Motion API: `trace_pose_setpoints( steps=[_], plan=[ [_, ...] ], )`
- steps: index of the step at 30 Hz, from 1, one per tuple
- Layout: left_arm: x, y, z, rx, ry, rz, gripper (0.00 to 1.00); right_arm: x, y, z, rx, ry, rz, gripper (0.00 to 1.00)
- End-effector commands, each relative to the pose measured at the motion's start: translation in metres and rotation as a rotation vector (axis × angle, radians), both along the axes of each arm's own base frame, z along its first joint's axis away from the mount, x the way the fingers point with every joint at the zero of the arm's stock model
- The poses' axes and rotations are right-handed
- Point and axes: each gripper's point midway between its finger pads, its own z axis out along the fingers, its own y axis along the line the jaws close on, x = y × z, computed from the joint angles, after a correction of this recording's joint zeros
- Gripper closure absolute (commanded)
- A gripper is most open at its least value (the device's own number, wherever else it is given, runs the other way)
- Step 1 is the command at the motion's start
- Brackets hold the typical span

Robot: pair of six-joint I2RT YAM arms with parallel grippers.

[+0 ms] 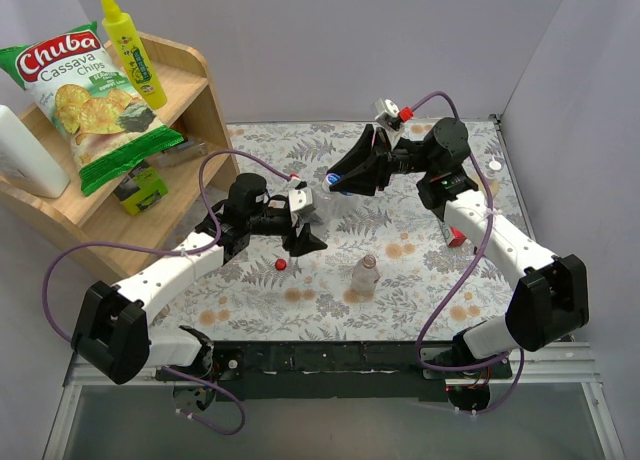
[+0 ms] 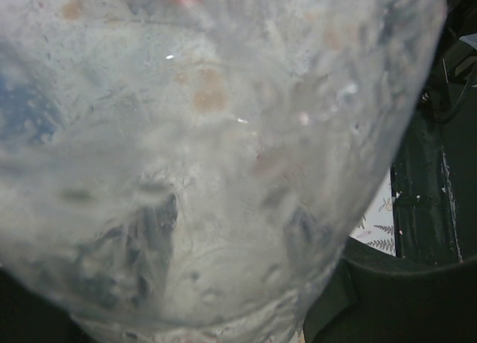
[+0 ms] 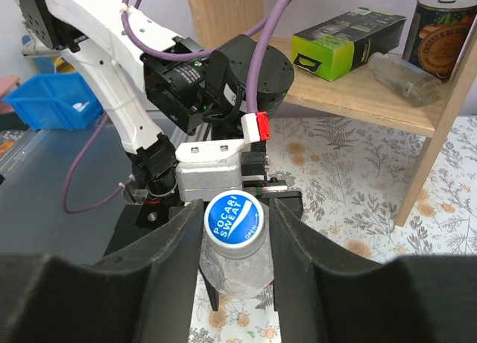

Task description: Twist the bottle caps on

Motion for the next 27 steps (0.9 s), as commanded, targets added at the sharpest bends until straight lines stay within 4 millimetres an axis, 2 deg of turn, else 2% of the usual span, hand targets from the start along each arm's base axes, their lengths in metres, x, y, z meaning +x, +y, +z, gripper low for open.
trace_pose_setpoints(
  steps=[1,3,4,5,7,9,13,14,16,17,18,21,22,23,27],
  plan=[
    [0.004,-0.006,0.024,-0.049,-0.052,-0.014,1.00,0.001,0.002,0.005,0.012,-0.019,-0.004,0.61],
    [0.010,-0.006,0.025,-0.053,-0.051,0.026,1.00,0.003,0.002,0.006,0.014,-0.016,-0.014,0.68],
    [0.016,-0.007,0.029,-0.063,-0.064,0.062,1.00,0.006,0.003,0.003,0.003,-0.001,-0.029,0.76],
    [0.021,-0.008,0.029,-0.065,-0.058,0.110,1.00,0.008,0.004,0.004,0.003,-0.002,-0.044,0.79],
    [0.033,-0.009,0.038,-0.090,-0.078,0.219,1.00,0.014,0.005,0.003,-0.004,0.020,-0.082,0.88],
    [0.036,-0.013,0.040,-0.094,-0.092,0.263,1.00,0.012,0.006,0.003,-0.005,0.020,-0.077,0.91],
    [0.031,-0.016,0.038,-0.097,-0.070,0.241,1.00,0.010,0.006,0.000,-0.009,0.020,-0.070,0.94],
    [0.030,-0.015,0.035,-0.088,-0.070,0.236,0.88,0.011,0.006,-0.001,-0.012,0.016,-0.068,0.95],
    [0.027,-0.012,0.023,-0.040,-0.069,0.218,0.50,0.013,0.003,0.001,-0.016,0.008,-0.073,0.97],
    [0.028,-0.009,0.020,-0.026,-0.070,0.233,0.09,0.015,0.001,0.005,-0.013,-0.007,-0.080,0.97],
    [0.028,-0.006,0.014,-0.007,-0.062,0.249,0.02,0.016,-0.002,0.007,-0.017,-0.006,-0.081,0.97],
    [0.026,0.014,-0.014,0.097,-0.063,0.292,0.02,0.029,-0.023,0.020,-0.024,-0.014,-0.119,0.99],
    [0.023,0.021,-0.028,0.136,-0.053,0.304,0.02,0.040,-0.036,0.022,-0.033,-0.008,-0.150,0.99],
    [0.022,0.027,-0.034,0.163,-0.056,0.314,0.02,0.043,-0.044,0.033,-0.033,-0.026,-0.161,0.99],
    [0.014,0.050,-0.056,0.240,0.006,0.394,0.02,0.065,-0.093,0.040,-0.062,-0.008,-0.255,0.99]
  ],
)
